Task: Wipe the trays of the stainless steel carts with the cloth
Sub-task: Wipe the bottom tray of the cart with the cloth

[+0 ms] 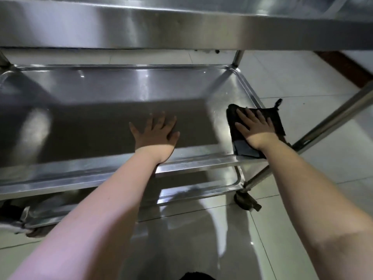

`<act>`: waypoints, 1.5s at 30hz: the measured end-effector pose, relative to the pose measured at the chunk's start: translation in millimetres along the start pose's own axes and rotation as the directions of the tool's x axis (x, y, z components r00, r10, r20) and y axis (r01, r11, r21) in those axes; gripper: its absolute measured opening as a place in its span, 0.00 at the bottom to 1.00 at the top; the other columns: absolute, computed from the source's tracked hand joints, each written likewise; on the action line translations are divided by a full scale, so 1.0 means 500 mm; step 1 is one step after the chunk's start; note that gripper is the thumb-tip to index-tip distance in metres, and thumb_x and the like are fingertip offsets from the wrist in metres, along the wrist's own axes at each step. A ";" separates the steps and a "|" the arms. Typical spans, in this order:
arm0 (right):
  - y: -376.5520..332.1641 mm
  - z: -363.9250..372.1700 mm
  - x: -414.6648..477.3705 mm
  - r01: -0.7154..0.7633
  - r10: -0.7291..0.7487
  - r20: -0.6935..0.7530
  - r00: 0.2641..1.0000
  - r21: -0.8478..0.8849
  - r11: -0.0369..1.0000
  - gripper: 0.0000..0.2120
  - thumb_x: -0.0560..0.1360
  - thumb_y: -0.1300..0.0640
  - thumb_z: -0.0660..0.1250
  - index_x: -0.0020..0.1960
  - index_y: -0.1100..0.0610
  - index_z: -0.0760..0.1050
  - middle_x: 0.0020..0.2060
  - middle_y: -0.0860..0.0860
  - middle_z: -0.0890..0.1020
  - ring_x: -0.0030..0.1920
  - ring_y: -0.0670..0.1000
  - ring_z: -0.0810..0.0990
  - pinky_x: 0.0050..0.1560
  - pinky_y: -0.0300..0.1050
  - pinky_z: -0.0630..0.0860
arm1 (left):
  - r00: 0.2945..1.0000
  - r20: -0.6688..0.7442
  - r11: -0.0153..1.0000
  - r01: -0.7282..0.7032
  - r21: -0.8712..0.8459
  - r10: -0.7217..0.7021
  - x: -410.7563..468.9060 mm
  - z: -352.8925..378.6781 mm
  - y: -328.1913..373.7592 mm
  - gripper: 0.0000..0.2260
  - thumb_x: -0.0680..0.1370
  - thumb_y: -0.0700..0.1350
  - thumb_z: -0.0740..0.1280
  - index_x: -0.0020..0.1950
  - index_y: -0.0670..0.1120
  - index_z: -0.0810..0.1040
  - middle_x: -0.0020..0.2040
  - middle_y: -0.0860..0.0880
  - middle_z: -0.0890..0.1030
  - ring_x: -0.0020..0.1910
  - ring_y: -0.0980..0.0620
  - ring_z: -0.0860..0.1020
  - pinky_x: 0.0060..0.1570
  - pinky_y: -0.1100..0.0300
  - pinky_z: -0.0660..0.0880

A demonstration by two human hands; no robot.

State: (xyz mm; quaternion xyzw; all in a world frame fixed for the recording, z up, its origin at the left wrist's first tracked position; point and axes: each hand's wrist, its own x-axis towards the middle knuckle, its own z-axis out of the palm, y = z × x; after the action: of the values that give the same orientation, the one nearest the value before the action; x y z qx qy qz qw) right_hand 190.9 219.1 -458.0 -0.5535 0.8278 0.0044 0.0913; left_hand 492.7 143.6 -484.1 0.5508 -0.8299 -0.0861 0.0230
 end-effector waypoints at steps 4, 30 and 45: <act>0.000 0.007 0.008 -0.155 0.156 0.003 0.988 -0.044 0.987 0.27 0.81 0.38 0.45 0.78 0.38 0.42 0.79 0.45 0.44 0.79 0.55 0.41 0.75 0.63 0.38 | 1.000 -0.015 1.000 0.013 0.015 -0.013 0.004 0.004 0.008 0.24 0.80 0.64 0.44 0.77 0.68 0.45 0.80 0.58 0.44 0.79 0.47 0.43 0.65 0.25 0.35; -0.182 0.037 -0.044 0.302 -0.302 -0.011 0.953 0.011 0.953 0.26 0.81 0.37 0.49 0.78 0.36 0.47 0.79 0.42 0.48 0.79 0.53 0.44 0.75 0.58 0.39 | 1.000 -0.014 1.000 0.025 0.009 -0.025 0.001 -0.008 0.005 0.24 0.81 0.62 0.44 0.77 0.67 0.46 0.80 0.57 0.45 0.79 0.48 0.43 0.68 0.27 0.38; -0.362 0.074 -0.080 0.188 -0.186 -0.055 0.981 0.039 0.981 0.27 0.81 0.39 0.46 0.79 0.40 0.45 0.80 0.45 0.46 0.78 0.59 0.42 0.73 0.65 0.37 | 0.998 -0.036 0.964 0.047 -0.260 -0.058 -0.010 -0.034 0.007 0.20 0.84 0.51 0.49 0.77 0.56 0.61 0.80 0.53 0.55 0.79 0.49 0.49 0.72 0.34 0.39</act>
State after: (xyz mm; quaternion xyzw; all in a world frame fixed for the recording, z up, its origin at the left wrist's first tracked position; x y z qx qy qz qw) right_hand 376.9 189.6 -471.0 -0.6266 0.7741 -0.0366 0.0823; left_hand 493.6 147.4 -466.4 0.5665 -0.7960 -0.1825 0.1105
